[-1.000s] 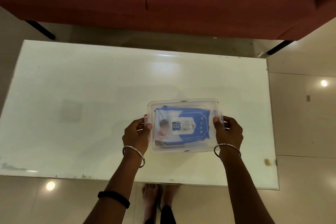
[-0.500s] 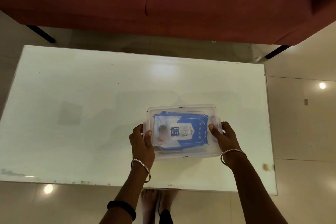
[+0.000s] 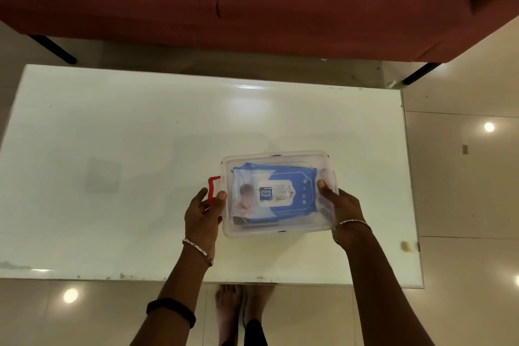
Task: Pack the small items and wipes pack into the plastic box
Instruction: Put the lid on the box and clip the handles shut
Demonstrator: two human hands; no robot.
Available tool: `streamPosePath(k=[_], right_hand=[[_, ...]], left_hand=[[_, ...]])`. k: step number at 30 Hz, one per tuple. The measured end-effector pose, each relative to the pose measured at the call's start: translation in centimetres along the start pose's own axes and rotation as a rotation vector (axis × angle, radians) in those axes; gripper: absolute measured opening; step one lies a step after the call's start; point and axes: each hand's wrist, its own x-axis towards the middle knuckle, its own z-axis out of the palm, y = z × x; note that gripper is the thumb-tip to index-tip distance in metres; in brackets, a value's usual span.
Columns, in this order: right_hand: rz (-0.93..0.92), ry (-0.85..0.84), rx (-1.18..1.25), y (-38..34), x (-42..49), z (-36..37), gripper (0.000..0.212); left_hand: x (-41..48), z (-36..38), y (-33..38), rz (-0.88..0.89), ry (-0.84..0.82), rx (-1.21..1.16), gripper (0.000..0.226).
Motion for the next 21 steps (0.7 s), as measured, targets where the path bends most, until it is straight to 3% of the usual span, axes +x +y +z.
streamPosePath(k=[4, 8, 12, 21], right_hand=[[-0.030, 0.046, -0.015, -0.1, 0.0, -0.1, 0.028], [-0.134, 0.168, -0.100, -0.1, 0.2, 0.4, 0.039], [-0.254, 0.294, -0.259, 0.3, -0.5, 1.1, 0.047], [-0.391, 0.377, -0.321, 0.3, -1.7, 1.8, 0.047]], left_hand=[[-0.9, 0.8, 0.4, 0.211, 0.119, 0.164, 0.019], [-1.8, 1.5, 0.4, 0.379, 0.247, 0.414, 0.027], [-2.5, 2.0, 0.2, 0.413, 0.241, 0.474, 0.041], [-2.3, 1.7, 0.1, 0.456, 0.278, 0.524, 0.040]])
